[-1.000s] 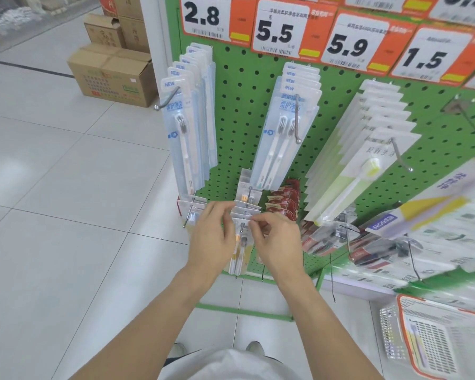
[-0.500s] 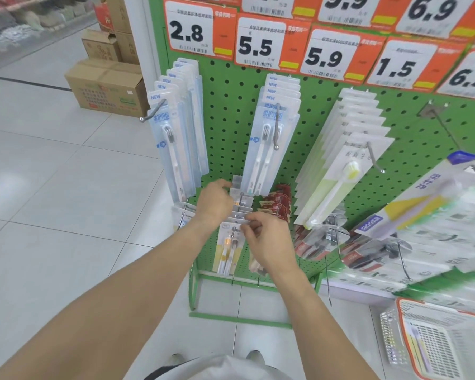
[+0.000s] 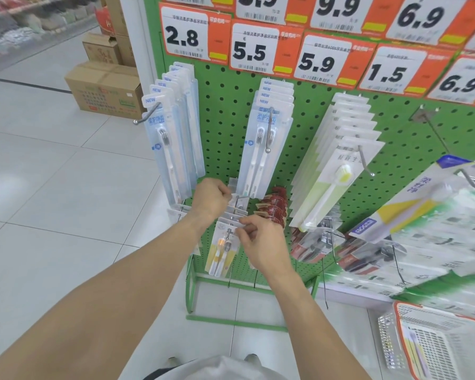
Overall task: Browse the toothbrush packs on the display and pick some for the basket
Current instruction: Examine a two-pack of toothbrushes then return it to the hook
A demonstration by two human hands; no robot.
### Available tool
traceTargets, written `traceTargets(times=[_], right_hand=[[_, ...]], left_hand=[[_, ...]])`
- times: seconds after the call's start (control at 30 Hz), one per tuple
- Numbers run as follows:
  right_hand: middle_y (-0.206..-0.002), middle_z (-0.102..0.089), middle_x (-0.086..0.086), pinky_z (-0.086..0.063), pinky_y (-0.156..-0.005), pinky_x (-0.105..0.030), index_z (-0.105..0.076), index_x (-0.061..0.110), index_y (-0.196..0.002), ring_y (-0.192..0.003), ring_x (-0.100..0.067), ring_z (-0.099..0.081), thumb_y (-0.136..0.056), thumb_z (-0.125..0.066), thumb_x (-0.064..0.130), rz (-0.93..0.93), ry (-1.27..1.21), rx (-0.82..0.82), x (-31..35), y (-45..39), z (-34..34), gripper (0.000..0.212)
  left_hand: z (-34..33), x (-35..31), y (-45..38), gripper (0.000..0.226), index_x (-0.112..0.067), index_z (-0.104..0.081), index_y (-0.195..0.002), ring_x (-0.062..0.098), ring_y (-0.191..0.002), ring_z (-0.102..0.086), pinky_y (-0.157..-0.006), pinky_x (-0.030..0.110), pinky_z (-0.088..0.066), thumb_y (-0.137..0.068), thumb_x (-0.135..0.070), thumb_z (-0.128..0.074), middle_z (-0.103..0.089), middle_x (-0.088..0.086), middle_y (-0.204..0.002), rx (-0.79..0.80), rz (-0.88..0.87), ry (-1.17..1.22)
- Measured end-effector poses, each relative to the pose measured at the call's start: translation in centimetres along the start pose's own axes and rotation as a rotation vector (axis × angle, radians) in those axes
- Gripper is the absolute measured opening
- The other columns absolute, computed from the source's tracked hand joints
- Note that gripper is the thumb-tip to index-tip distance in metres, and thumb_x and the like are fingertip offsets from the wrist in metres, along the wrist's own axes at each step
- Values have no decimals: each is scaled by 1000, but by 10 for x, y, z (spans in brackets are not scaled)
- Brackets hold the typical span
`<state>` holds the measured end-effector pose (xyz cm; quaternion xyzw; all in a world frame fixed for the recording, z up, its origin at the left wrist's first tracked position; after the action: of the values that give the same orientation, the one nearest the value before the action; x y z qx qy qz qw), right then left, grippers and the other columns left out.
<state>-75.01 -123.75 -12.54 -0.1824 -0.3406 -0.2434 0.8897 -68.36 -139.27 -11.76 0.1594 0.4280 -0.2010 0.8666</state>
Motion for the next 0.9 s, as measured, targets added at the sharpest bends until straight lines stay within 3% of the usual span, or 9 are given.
traceTargets(times=[0.33, 0.43, 0.6, 0.9], right_hand=[[-70, -60, 22, -56, -72, -23, -76, 16, -107, -62, 5, -59, -92, -72, 18, -28, -24, 4, -1, 0, 1, 16], [-72, -62, 19, -58, -75, -26, -75, 16, -109, -63, 4, -59, -92, -71, 20, -43, -21, 11, -2, 0, 0, 17], [-76, -66, 14, -58, -76, -28, -75, 14, -111, -66, -2, -64, -93, -70, 20, -37, -23, 6, 0, 0, 1, 19], [-77, -67, 13, -56, -73, -24, -74, 15, -115, -66, -3, -63, -94, -68, 20, -58, -23, 11, 0, 1, -1, 23]], left_hand=[[5, -8, 3, 27, -19, -63, -74, 19, -74, -61, -67, 28, -49, -88, 3, -56, -59, -8, -69, -89, -78, -113], [8, -10, 8, 27, -19, -65, -75, 21, -75, -64, -69, 34, -56, -85, 4, -54, -62, -8, -70, -113, -123, -173], [10, -12, 16, 21, -14, -66, -81, 26, -76, -64, -67, 36, -55, -89, -2, -52, -70, 4, -82, -169, -157, -306], [19, -8, 40, 22, -8, -61, -64, 29, -59, -61, -54, 36, -51, -84, -3, -52, -62, 7, -58, -233, -142, -385]])
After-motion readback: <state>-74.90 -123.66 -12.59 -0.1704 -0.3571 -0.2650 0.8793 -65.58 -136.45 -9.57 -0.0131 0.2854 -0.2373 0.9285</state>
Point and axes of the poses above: each hand's wrist, its own y-axis away from the middle knuckle, its own z-axis out of the back of the hand, x = y × z, the point moved 4 cm from there along -y, towards the middle knuckle
